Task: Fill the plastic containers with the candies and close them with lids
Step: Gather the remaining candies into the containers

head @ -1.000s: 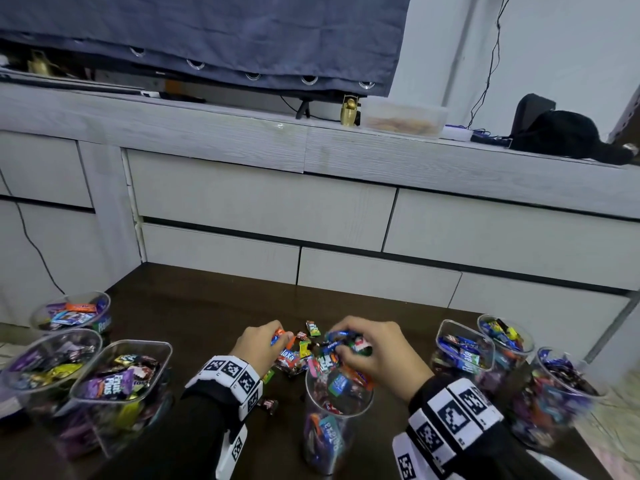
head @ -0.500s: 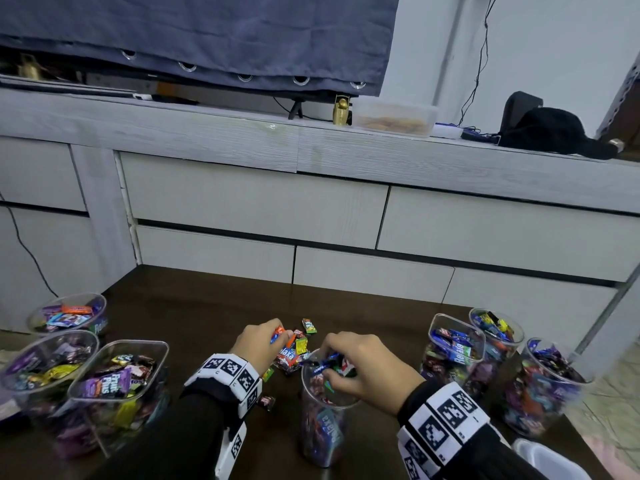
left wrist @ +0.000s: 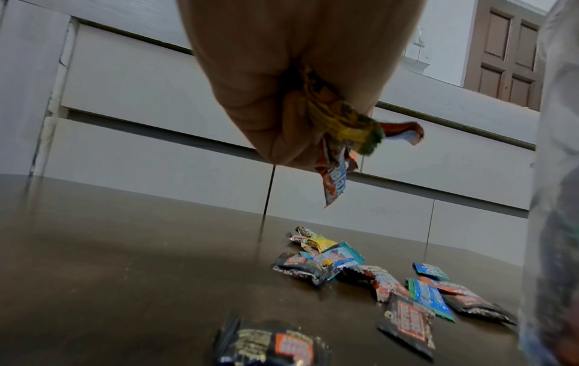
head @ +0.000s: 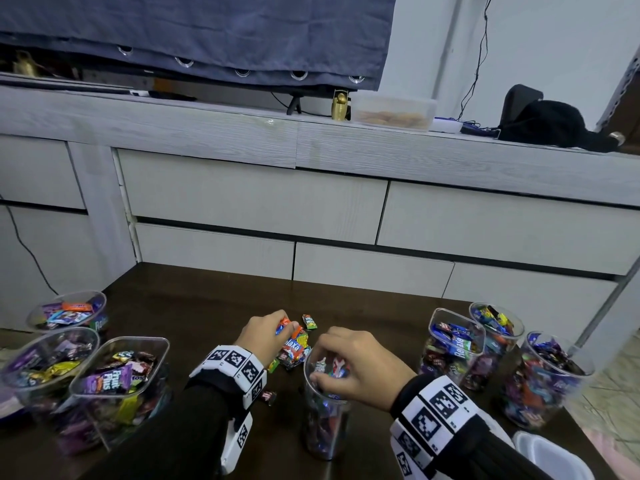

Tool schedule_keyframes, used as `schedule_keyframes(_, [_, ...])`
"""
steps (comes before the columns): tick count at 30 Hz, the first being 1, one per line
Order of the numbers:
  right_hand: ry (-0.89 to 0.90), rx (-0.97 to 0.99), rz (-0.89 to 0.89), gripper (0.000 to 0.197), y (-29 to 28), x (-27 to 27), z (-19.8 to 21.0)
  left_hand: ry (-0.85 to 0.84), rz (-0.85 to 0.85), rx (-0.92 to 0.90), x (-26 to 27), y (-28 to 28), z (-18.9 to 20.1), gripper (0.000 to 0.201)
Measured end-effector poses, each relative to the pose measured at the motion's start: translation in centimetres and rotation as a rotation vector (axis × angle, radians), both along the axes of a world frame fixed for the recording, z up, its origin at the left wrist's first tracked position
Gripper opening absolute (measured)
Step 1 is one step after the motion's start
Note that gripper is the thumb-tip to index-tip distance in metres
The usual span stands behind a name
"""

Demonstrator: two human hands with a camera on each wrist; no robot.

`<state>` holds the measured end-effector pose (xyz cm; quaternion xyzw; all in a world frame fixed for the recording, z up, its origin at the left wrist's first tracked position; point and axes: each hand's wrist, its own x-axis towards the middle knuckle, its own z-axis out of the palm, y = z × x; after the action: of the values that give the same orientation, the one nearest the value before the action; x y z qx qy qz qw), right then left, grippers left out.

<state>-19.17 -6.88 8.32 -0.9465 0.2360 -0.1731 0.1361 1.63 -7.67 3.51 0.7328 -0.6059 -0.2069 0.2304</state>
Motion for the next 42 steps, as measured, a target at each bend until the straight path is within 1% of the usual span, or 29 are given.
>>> schedule_keyframes(4, [-0.152, 0.119, -0.012, 0.018, 0.1, -0.1, -0.5, 0.018, -0.003, -0.012, -0.2, -0.1, -0.1, 0.030])
schedule_keyframes(7, [-0.175, 0.129, -0.025, 0.010, -0.3, 0.2, -0.8, 0.030, -0.006, -0.029, -0.2, -0.1, -0.5, 0.029])
schedule_keyframes(11, [-0.137, 0.122, -0.052, 0.019, -1.1, 1.0, -1.0, 0.043, -0.010, -0.040, -0.3, -0.2, -0.7, 0.026])
schedule_keyframes(14, [-0.189, 0.115, -0.064, 0.017, -1.1, 1.7, -0.7, 0.045, -0.013, -0.061, -0.4, -0.1, -0.4, 0.026])
schedule_keyframes(17, [-0.226, 0.081, -0.019, 0.021, -0.8, 2.5, -0.2, 0.073, -0.033, -0.089, -0.3, -0.3, 0.5, 0.023])
schedule_keyframes(19, [-0.219, 0.105, 0.014, 0.027, -0.7, 2.8, -0.2, 0.116, -0.029, -0.137, -0.4, -0.5, 1.3, 0.025])
schedule_keyframes(24, [-0.230, 0.151, 0.028, 0.025, -0.1, 2.3, -0.7, 0.176, -0.048, -0.279, -1.1, -0.8, 3.4, 0.028])
schedule_keyframes(26, [-0.309, 0.144, 0.010, 0.025, 0.0, 1.8, -0.8, 0.199, -0.072, -0.308, -1.5, -0.8, 4.2, 0.031])
schedule_keyframes(29, [-0.511, 0.128, -0.046, 0.021, 0.1, 0.5, -0.7, 0.208, -0.132, -0.363, -2.3, -0.5, 5.0, 0.034])
schedule_keyframes(30, [-0.554, 0.129, -0.069, 0.022, 0.0, -0.1, -0.8, 0.215, -0.154, -0.382, -2.6, -0.3, 5.2, 0.033])
schedule_keyframes(31, [-0.570, 0.139, -0.103, 0.031, 0.0, -0.7, -1.0, 0.221, -0.173, -0.400, -2.9, -0.2, 5.4, 0.032])
schedule_keyframes(33, [-0.547, 0.225, -0.171, 0.060, -0.2, -2.0, -1.8, 0.215, -0.201, -0.426, -3.5, 0.0, 5.7, 0.028])
schedule_keyframes(35, [-0.480, 0.376, -0.203, 0.088, -0.2, -2.7, -2.9, 0.199, -0.227, -0.446, -4.0, 0.2, 5.8, 0.026])
schedule_keyframes(37, [-0.389, 0.535, -0.174, 0.106, -0.1, -2.9, -3.9, 0.217, -0.278, -0.449, -4.4, 0.4, 5.8, 0.027])
schedule_keyframes(39, [-0.316, 0.597, -0.159, 0.113, -0.1, -2.8, -4.8, 0.224, -0.351, -0.425, -4.7, 0.7, 5.5, 0.025])
schedule_keyframes(41, [-0.326, 0.619, -0.190, 0.112, -0.2, -2.6, -5.4, 0.171, -0.421, -0.388, -4.9, 1.0, 5.0, 0.023])
schedule_keyframes(42, [-0.348, 0.635, -0.205, 0.108, -0.3, -2.6, -5.6, 0.128, -0.451, -0.375, -4.9, 1.2, 4.8, 0.023])
